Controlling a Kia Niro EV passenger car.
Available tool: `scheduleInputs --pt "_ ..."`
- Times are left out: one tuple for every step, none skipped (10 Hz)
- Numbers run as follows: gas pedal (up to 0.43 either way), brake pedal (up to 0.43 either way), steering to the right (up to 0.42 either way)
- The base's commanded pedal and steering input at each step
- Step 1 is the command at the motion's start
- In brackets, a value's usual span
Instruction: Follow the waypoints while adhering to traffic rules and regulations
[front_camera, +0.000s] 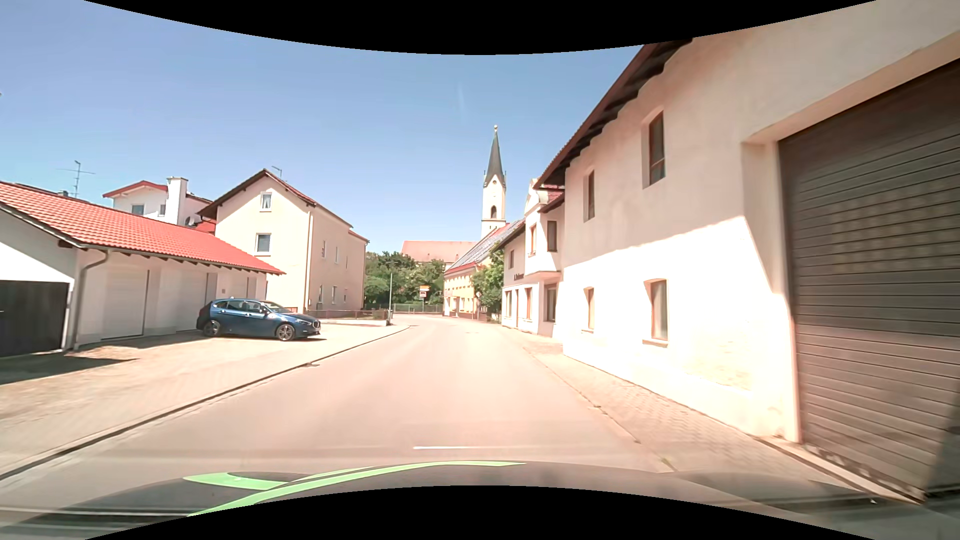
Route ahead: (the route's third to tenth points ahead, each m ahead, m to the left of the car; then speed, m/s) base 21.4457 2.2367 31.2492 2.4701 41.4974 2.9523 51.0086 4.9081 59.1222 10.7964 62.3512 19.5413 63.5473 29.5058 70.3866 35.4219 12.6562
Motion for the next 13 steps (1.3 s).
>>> scheduleInputs --pt "0.0 0.0 0.003" --pt "0.0 0.0 0.0" --pt "0.0 0.0 -0.002" --pt "0.0 0.0 -0.004" --pt "0.0 0.0 -0.004" --pt "0.0 0.0 -0.003" --pt "0.0 0.0 -0.004" --pt "0.0 0.0 -0.004" --pt "0.0 0.0 -0.004" --pt "0.0 0.0 -0.005" --pt "0.0 0.0 -0.006" --pt "0.0 0.0 -0.007" --pt "0.0 0.0 -0.007"
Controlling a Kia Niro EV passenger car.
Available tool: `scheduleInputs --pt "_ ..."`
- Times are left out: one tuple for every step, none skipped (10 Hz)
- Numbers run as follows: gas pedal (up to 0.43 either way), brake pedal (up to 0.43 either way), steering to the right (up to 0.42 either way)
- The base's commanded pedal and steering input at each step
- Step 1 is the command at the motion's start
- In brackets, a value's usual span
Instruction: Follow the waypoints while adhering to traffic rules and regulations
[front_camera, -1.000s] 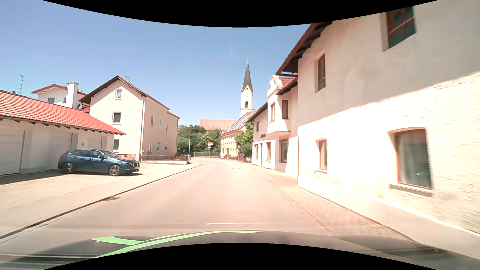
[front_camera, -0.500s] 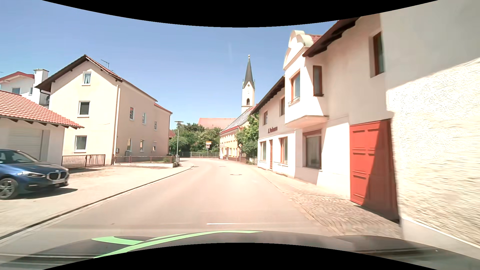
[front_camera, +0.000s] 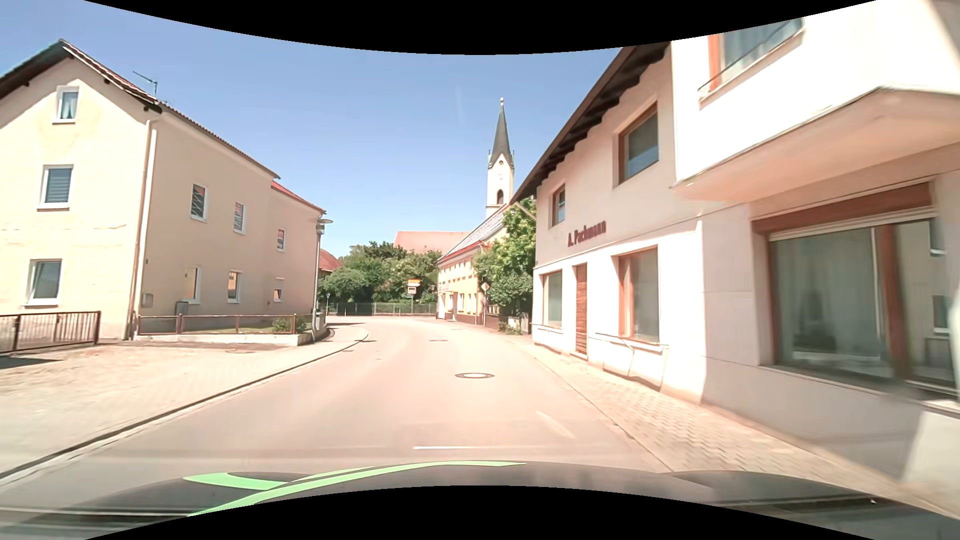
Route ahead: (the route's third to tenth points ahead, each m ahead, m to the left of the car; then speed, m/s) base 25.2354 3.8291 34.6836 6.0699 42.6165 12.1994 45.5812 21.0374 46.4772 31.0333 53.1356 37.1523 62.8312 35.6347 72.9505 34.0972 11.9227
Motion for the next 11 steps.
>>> scheduleInputs --pt "0.0 0.0 -0.008" --pt "0.0 0.0 -0.01" --pt "0.0 0.0 -0.012" --pt "0.0 0.0 -0.014" --pt "0.0 0.0 -0.018" --pt "0.0 0.0 -0.02" --pt "0.0 0.0 -0.02" --pt "0.0 0.0 -0.021" --pt "0.0 0.0 -0.023" --pt "0.0 0.0 -0.026" --pt "0.0 0.0 -0.033"
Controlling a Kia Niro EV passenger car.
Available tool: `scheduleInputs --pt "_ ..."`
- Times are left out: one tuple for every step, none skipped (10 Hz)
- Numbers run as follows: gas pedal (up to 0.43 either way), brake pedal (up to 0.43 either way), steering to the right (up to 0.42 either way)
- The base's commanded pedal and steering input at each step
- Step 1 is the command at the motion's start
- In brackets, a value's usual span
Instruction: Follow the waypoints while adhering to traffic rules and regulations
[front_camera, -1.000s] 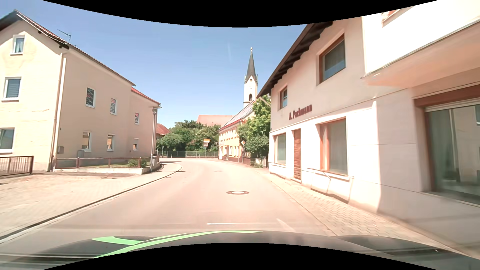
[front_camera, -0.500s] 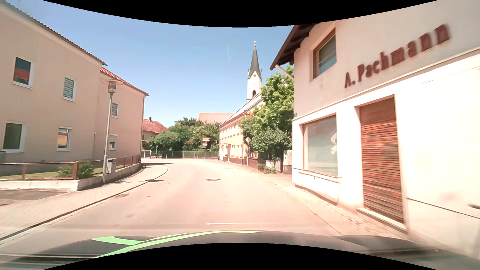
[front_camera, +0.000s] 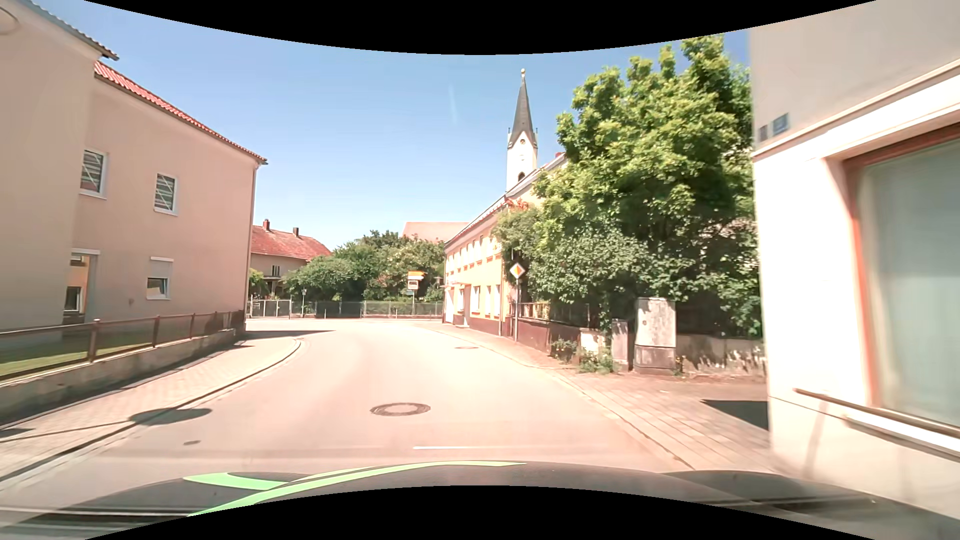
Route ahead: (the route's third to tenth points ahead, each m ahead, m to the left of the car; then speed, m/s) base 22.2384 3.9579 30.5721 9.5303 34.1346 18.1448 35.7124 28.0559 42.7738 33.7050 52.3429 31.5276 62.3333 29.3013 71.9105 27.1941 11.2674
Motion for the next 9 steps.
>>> scheduleInputs --pt "0.0 0.006 -0.039" --pt "0.0 0.061 -0.047" --pt "0.0 0.091 -0.055" --pt "0.0 0.11 -0.06" --pt "0.0 0.122 -0.065" --pt "0.0 0.128 -0.069" --pt "0.0 0.128 -0.074" --pt "0.0 0.128 -0.077" --pt "0.0 0.128 -0.08"
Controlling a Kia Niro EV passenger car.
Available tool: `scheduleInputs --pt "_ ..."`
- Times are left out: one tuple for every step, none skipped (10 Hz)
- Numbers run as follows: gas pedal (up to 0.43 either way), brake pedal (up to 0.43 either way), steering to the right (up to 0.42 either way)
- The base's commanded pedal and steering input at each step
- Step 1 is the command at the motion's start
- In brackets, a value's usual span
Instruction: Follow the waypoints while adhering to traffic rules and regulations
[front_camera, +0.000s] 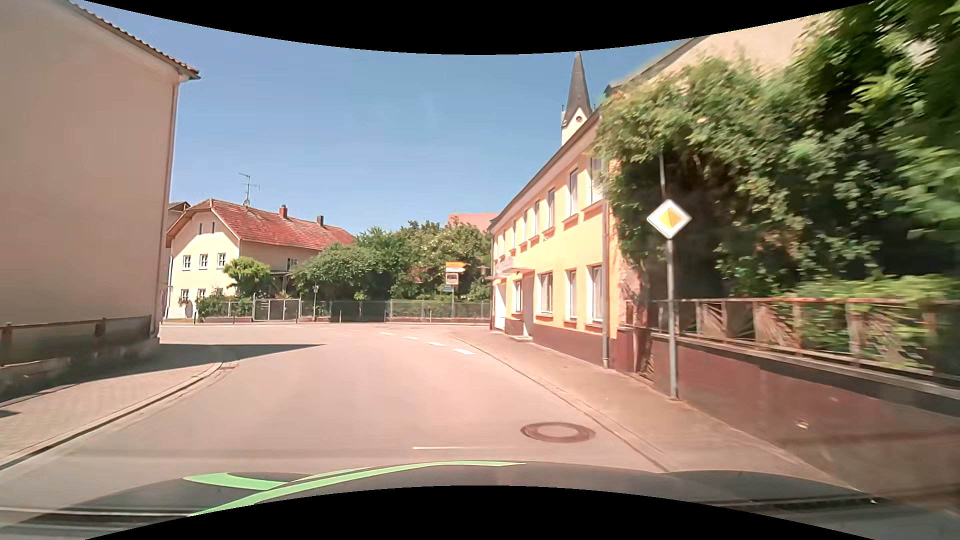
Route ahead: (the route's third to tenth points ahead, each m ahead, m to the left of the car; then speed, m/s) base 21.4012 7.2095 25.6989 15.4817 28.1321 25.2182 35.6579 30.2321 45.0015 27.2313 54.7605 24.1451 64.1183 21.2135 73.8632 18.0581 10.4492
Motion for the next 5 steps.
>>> scheduleInputs --pt "0.0 0.128 -0.086" --pt "0.0 0.134 -0.094" --pt "0.0 0.128 -0.099" --pt "0.0 0.128 -0.099" --pt "0.0 0.122 -0.099"
